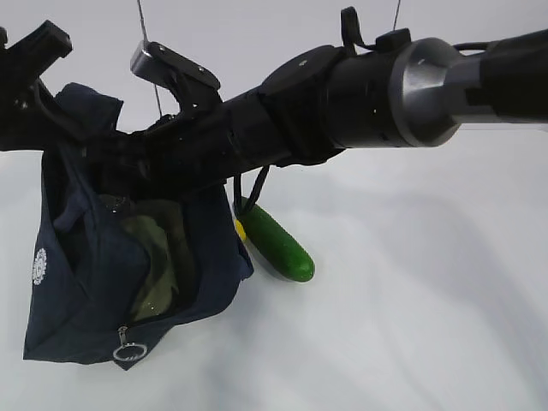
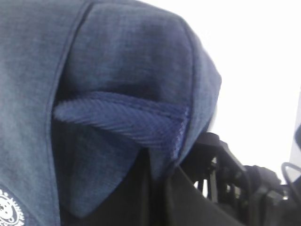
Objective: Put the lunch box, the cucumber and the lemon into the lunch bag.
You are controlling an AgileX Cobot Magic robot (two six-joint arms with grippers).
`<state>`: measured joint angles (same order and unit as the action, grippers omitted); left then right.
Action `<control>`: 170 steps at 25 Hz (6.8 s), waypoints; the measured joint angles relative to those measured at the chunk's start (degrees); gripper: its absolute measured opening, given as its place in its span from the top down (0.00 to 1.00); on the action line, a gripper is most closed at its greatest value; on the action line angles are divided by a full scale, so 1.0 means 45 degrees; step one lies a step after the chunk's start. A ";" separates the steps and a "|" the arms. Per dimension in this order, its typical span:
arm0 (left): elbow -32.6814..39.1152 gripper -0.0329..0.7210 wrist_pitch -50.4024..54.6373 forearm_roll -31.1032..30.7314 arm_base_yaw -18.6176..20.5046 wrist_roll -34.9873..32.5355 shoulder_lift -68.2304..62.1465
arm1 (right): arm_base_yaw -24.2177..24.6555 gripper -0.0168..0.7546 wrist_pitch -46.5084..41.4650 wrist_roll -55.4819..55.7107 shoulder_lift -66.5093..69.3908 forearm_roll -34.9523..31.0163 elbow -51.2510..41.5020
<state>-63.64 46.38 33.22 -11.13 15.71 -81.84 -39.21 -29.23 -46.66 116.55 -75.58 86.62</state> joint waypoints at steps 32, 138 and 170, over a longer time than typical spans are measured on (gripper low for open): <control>0.0000 0.96 0.1487 -0.4255 0.0078 -0.1062 0.0000 | 0.1504 0.33 -0.4345 0.6007 -0.2413 1.5667 0.0029; 0.0000 0.96 0.1080 -0.4157 0.0078 -0.1329 0.0000 | 0.1205 0.43 -0.9266 0.6921 -0.0118 1.0287 0.5934; 0.0000 0.96 0.1048 -0.3087 0.0078 -0.1955 0.0000 | 0.0402 0.23 -0.8790 0.5672 0.2299 0.7958 0.7443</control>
<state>-63.64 51.10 19.33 -10.78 6.92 -81.84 -37.40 -68.78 -21.14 126.90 -39.77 120.12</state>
